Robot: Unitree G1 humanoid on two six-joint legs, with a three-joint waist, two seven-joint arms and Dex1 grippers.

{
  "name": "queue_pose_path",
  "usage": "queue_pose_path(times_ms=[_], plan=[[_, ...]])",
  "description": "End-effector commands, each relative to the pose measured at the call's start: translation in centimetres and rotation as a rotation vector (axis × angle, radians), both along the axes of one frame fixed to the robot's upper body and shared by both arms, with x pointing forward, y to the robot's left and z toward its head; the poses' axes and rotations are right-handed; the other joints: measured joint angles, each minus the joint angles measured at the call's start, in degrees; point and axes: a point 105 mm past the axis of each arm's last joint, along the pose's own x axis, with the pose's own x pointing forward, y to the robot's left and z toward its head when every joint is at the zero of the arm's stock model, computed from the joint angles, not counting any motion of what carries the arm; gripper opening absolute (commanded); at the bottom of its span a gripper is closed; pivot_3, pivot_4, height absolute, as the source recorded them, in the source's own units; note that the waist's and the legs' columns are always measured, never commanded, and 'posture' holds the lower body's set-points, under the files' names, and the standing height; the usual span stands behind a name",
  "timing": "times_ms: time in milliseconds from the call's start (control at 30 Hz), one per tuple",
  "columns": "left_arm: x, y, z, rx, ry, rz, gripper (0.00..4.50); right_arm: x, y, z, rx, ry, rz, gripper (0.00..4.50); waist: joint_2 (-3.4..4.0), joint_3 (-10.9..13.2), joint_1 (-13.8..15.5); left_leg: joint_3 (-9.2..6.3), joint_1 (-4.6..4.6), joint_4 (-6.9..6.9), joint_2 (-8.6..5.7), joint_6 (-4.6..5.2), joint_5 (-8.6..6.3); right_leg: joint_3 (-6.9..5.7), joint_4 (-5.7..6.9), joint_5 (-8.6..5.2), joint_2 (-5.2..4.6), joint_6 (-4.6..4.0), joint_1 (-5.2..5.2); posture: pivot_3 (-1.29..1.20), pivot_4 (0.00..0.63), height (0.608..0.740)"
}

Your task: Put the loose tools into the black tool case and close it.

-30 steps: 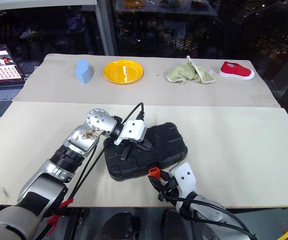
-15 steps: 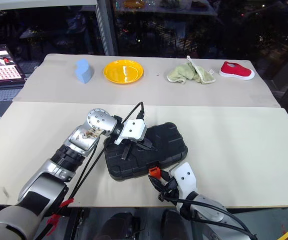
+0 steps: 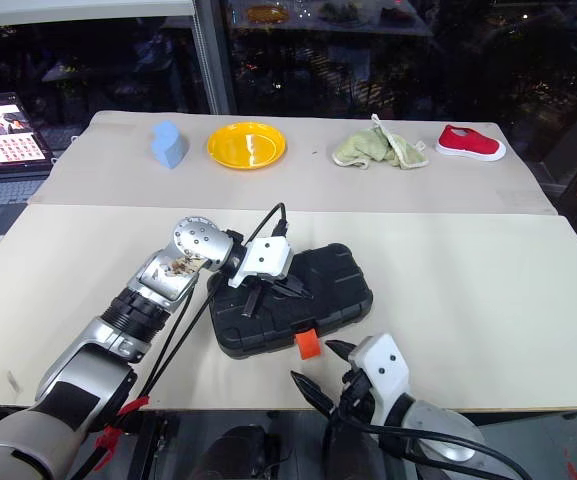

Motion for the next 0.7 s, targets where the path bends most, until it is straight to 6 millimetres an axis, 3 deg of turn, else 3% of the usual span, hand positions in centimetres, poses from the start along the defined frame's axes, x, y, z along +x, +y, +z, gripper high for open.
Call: queue_pose_path(times_ms=[33, 67, 167, 500, 700], plan=[[-0.3, 0.9, -3.4, 0.122, 0.066, 0.025, 0.00, -0.2, 0.0, 2.0, 0.036, -0.076, 0.019, 4.12, -0.01, 0.0, 0.0, 0.00, 0.00, 0.01, 0.00, 0.00, 0.00, 0.00, -0.01, 0.00, 0.00, 0.00, 0.00, 0.00, 0.150, 0.740], [-0.2, 0.9, -3.4, 0.121, 0.067, 0.025, 0.00, -0.2, 0.0, 2.2, 0.048, -0.078, 0.022, 4.12, 0.00, 0.0, 0.0, 0.01, 0.00, 0.01, 0.00, 0.00, 0.00, 0.00, 0.00, 0.00, -0.01, 0.00, 0.00, 0.00, 0.150, 0.740], [-0.2, 0.8, -3.3, 0.121, 0.066, 0.025, 0.00, -0.2, 0.3, 2.4, 0.064, -0.082, 0.039, 3.40, 0.03, -0.1, 0.0, -0.01, 0.01, 0.00, 0.00, -0.01, 0.00, -0.01, 0.00, -0.01, -0.02, 0.01, 0.01, 0.00, 0.150, 0.740], [-0.1, 0.8, -3.3, 0.122, 0.065, 0.027, 0.00, 0.9, 1.4, 1.7, 0.051, -0.076, 0.081, 0.05, 0.03, -0.1, 0.1, -0.01, -0.01, 0.00, 0.01, 0.01, -0.01, -0.02, -0.02, -0.01, -0.03, 0.01, 0.01, 0.00, 0.150, 0.740], [-0.1, 0.8, -3.2, 0.120, 0.063, 0.030, 0.00, 1.7, 1.3, 0.5, -0.002, -0.055, 0.078, 0.05, 0.02, -0.1, 0.1, 0.00, -0.02, 0.01, 0.01, 0.01, -0.01, -0.02, -0.02, 0.00, -0.03, 0.00, 0.00, 0.00, 0.150, 0.740]])
